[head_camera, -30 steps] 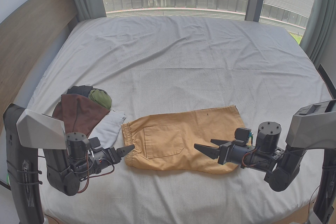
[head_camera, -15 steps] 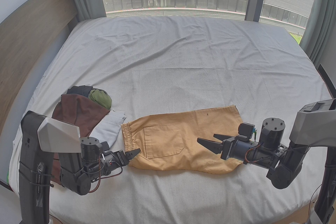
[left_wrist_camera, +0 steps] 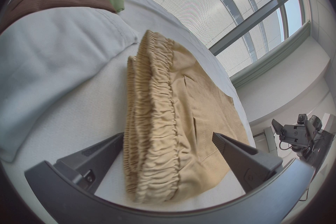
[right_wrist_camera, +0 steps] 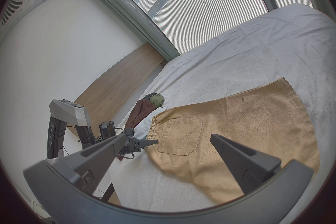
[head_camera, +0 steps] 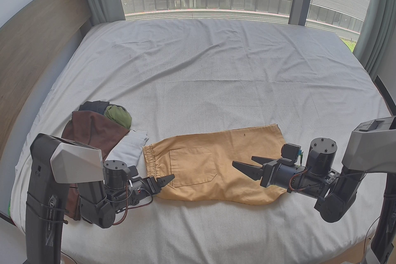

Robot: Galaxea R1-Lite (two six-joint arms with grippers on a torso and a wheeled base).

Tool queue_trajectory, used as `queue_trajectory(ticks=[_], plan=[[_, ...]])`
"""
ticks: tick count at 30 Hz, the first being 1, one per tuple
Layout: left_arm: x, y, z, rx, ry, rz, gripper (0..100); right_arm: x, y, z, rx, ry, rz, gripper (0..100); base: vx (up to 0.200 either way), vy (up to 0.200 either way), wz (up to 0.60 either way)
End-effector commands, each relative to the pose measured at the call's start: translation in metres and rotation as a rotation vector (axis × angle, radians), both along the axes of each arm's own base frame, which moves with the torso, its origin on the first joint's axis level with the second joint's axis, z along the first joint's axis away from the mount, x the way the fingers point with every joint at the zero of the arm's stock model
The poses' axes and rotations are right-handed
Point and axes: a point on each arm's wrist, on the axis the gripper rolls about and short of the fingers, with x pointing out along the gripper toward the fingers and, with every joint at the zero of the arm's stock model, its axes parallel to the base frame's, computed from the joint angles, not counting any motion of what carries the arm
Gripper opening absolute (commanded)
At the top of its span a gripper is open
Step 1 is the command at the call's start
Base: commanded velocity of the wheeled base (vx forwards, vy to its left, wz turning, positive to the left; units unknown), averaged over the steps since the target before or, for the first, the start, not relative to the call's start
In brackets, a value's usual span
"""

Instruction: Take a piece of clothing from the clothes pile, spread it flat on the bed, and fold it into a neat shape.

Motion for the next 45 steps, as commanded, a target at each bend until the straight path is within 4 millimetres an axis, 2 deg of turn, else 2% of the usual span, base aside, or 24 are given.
queue_trajectory(ticks=[1,9,19,20,29,33,37,45], plan=[[0.006,-0.011,0.003,-0.04,-0.014,-0.009,100,-0.001,0.001,0.0,0.0,0.001,0.004,100,0.0,0.0,0.0],[0.017,-0.01,0.011,-0.115,-0.021,0.033,100,-0.002,0.002,0.0,-0.001,0.003,0.007,100,0.0,0.0,0.0],[0.018,-0.009,0.011,-0.121,-0.021,0.041,100,-0.002,0.002,-0.001,-0.003,0.005,0.009,100,0.0,0.0,0.0],[0.018,-0.009,0.011,-0.12,-0.019,0.041,0,-0.002,0.003,-0.001,-0.002,0.005,0.01,100,0.0,0.0,0.0],[0.017,-0.008,0.013,-0.144,-0.01,0.057,0,-0.002,0.003,-0.004,-0.007,0.014,0.012,100,0.0,0.0,0.0],[0.011,-0.005,0.025,-0.145,-0.017,0.062,0,-0.003,0.003,-0.005,-0.01,0.018,0.012,100,0.0,0.0,0.0],[0.0,0.005,0.044,-0.146,-0.023,0.075,0,-0.003,0.004,-0.01,-0.016,0.029,0.014,100,0.0,0.0,0.0],[-0.014,0.027,0.054,-0.128,-0.012,0.115,0,-0.002,0.004,-0.017,-0.026,0.047,0.014,100,0.0,0.0,0.0]])
